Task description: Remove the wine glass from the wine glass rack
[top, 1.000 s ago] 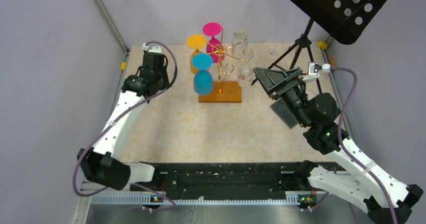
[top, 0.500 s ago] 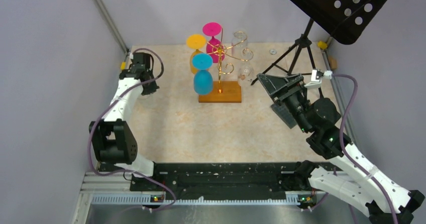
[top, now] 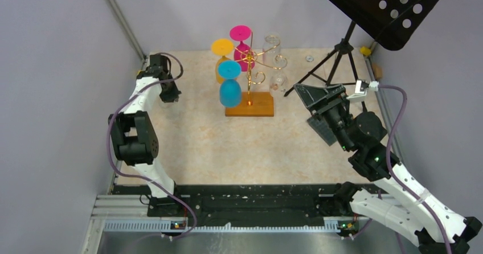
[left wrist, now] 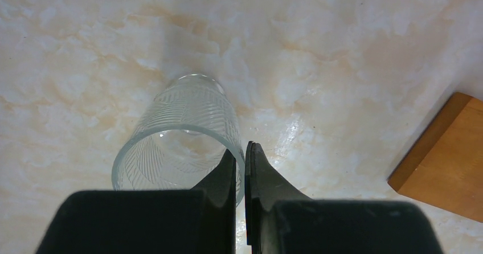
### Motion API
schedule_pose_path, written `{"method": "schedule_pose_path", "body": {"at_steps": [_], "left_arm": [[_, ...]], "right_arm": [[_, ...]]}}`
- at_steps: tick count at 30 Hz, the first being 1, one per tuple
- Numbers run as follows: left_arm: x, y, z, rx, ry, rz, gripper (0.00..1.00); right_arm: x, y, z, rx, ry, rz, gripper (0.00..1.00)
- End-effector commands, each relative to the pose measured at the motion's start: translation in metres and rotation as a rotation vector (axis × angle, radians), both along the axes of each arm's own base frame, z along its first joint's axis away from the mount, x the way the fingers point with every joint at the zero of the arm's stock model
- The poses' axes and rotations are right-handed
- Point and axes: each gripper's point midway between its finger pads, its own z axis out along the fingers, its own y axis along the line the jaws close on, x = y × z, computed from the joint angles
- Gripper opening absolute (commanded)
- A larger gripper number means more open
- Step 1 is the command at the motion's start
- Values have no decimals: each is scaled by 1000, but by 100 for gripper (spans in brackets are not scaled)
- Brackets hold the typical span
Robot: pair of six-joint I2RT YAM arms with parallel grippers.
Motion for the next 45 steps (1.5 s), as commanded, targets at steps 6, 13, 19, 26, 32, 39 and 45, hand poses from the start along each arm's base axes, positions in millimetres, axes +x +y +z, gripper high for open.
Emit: {"method": "schedule_pose_path", "body": {"at_steps": [6, 13, 19, 26, 32, 39, 45], "left_arm": [[22, -6, 23, -34, -73, -18, 8], [25, -14, 72, -60, -157, -47, 50], [17, -20, 121, -69, -273, -80, 80], [-2, -53, 195, -195, -515, -186, 90], [-35, -104, 269, -453, -781, -335, 93], [-74, -145, 303, -776, -861, -390, 89], [-95, -181, 309, -960, -834, -418, 84]], "right_arm": [[1, -10, 10, 7, -27, -42, 69], [0, -6, 12, 7, -30, -22, 69], [1, -4, 11, 14, -23, -16, 70], [3, -1, 9, 12, -16, -12, 70], [5, 4, 4, 15, 0, 2, 70], [9, 9, 0, 12, 12, 8, 69], [12, 17, -5, 18, 26, 30, 69]]}}
